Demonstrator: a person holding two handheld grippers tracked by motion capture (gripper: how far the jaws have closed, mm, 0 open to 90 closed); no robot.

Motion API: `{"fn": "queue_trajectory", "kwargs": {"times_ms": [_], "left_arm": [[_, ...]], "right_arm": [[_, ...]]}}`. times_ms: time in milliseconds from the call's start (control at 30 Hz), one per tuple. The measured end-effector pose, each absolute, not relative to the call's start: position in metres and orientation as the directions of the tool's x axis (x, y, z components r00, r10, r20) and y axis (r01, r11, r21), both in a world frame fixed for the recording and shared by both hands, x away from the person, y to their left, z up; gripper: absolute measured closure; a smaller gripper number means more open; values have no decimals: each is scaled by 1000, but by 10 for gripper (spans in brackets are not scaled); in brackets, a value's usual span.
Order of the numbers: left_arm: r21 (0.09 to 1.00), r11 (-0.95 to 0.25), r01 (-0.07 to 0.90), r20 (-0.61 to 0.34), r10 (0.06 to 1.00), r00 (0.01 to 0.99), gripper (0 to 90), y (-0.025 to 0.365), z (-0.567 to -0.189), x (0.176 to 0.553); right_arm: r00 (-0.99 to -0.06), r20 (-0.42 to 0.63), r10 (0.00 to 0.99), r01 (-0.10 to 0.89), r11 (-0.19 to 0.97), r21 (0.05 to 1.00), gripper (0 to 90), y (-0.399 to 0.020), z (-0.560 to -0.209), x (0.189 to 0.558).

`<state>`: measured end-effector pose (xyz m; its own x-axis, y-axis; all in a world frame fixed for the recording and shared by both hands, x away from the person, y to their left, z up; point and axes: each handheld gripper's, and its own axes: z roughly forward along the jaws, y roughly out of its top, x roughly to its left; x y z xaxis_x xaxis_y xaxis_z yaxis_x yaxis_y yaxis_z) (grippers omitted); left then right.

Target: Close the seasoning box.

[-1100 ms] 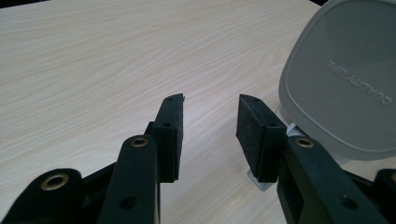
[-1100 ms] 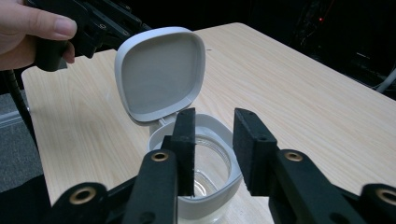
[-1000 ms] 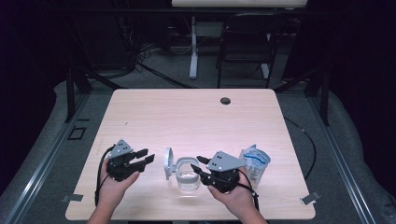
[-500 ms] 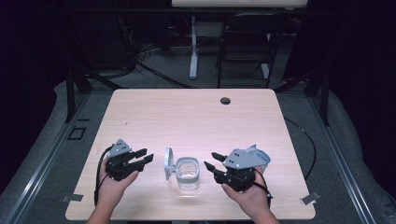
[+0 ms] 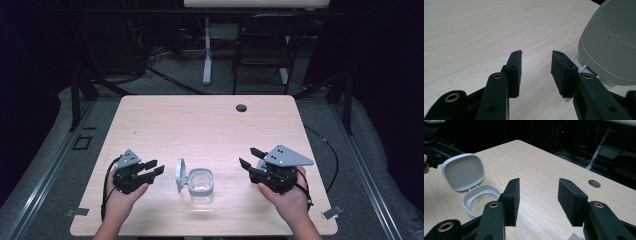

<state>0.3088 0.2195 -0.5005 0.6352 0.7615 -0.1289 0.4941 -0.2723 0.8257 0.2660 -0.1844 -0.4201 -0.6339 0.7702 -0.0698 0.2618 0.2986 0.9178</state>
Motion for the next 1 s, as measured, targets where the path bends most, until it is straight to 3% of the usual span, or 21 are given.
{"fn": "queue_trajectory", "kwargs": {"times_ms": [1000], "left_arm": [[822, -262, 506, -131, 777, 616, 588, 222, -502, 308]], "right_arm": [[-533, -65, 844, 320, 272, 908, 427, -242, -423, 276]]}}
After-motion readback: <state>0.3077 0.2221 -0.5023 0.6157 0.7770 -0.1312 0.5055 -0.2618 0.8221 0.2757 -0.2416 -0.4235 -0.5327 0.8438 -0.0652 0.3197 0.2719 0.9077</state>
